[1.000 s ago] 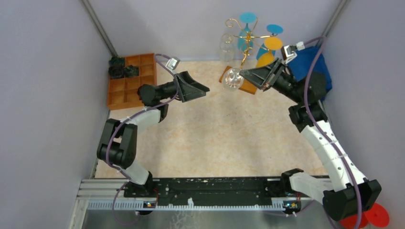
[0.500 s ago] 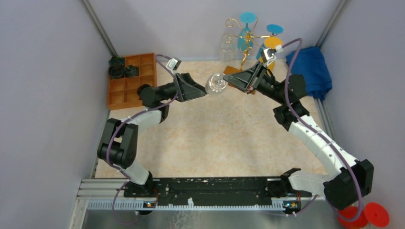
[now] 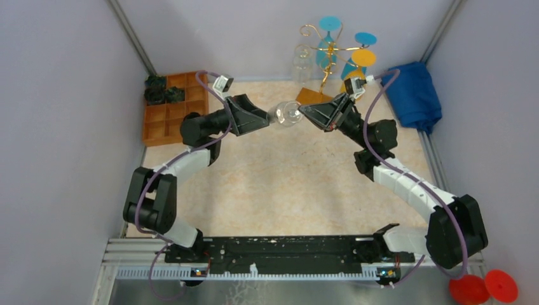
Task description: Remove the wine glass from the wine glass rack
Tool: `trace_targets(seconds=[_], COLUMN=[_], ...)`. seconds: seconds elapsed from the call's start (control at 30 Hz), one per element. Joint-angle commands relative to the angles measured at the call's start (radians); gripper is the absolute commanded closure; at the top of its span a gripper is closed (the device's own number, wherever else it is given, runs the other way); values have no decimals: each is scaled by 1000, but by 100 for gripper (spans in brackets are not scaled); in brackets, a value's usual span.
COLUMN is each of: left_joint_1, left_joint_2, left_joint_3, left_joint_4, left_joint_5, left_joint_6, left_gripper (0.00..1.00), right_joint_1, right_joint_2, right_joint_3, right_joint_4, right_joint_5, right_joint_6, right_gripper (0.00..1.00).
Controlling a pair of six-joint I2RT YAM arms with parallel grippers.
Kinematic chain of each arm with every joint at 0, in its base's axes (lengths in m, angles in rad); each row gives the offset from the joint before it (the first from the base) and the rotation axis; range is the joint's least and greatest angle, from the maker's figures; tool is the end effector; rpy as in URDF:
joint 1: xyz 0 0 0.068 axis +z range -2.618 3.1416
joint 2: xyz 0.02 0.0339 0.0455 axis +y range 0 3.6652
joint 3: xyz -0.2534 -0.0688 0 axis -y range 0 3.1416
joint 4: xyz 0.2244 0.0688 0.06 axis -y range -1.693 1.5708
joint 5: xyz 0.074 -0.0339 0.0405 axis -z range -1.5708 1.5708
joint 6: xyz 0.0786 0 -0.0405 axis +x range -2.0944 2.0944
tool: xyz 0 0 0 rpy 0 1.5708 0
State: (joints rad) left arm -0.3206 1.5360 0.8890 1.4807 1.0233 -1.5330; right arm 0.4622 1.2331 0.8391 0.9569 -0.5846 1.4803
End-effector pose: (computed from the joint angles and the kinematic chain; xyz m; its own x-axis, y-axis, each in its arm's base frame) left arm 0.2670 -0.1594 0.3644 -0.6816 -0.3218 -0.6571 0.7290 -0.2213 -0.6478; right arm 0.2351 0.1656 0.3963 -0.7432 0.5576 -0.3697 -0.5471 -0.1883 0.8156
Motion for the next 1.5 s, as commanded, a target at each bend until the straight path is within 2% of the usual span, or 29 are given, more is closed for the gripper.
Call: trace_targets(seconds=[0.0, 0.17, 0.3, 0.4, 0.53, 0.6, 0.67, 0.8, 0.97, 1.0, 1.07, 1.13, 1.17, 1.27, 1.37, 1.4, 1.47], left_joint_1=[-13, -15, -20, -31, -42, -43, -42, -42, -42, -42, -43, -43, -41, -38, -37, -38, -36], left_joint_2=[-78, -138, -161, -165, -172, -178, -181, -189, -271, -300, -368, -437, -465, -507, -472, -447, -355], left_joint_3=[0, 3, 2, 5, 0, -6, -12, -7, -7, 5, 49, 115, 150, 295, 498, 560, 698], left_joint_4=[310, 310, 311, 311, 311, 311, 309, 214, -148, -266, -503, -741, -884, -1215, -1563, -1667, -1869], left_joint_5=[-28, -53, -73, -74, -71, -75, -79, -60, -98, -116, -162, -224, -254, -356, -512, -585, -737], left_joint_6=[-31, -56, -82, -94, -94, -92, -84, -31, 208, 276, 426, 574, 649, 803, 956, 1000, 1086], left_gripper=[10, 16, 31, 43, 50, 56, 65, 100, 100, 100, 100, 100, 100, 100, 100, 100, 100], right_joint_1=[10, 31, 82, 129, 167, 169, 170, 171, 171, 170, 170, 167, 166, 143, 107, 94, 63], right_joint_2=[49, 133, 243, 301, 339, 345, 342, 320, 305, 301, 289, 268, 257, 232, 179, 140, 41], right_joint_3=[-86, -153, -150, -128, -96, -90, -94, -108, -102, -102, -115, -132, -139, -165, -197, -205, -195], right_joint_4=[345, 590, 758, 766, 766, 765, 766, 765, 763, 755, 738, 713, 705, 715, 679, 624, 403], right_joint_5=[72, 111, 136, 140, 142, 139, 138, 137, 116, 113, 117, 125, 128, 142, 146, 141, 106], right_joint_6=[96, 160, 230, 214, 199, 199, 200, 191, 184, 178, 160, 135, 123, 128, 134, 119, 46], right_gripper=[100, 100, 100, 100, 100, 100, 100, 100, 100, 92, 60, 24, 18, 15, 15, 16, 20])
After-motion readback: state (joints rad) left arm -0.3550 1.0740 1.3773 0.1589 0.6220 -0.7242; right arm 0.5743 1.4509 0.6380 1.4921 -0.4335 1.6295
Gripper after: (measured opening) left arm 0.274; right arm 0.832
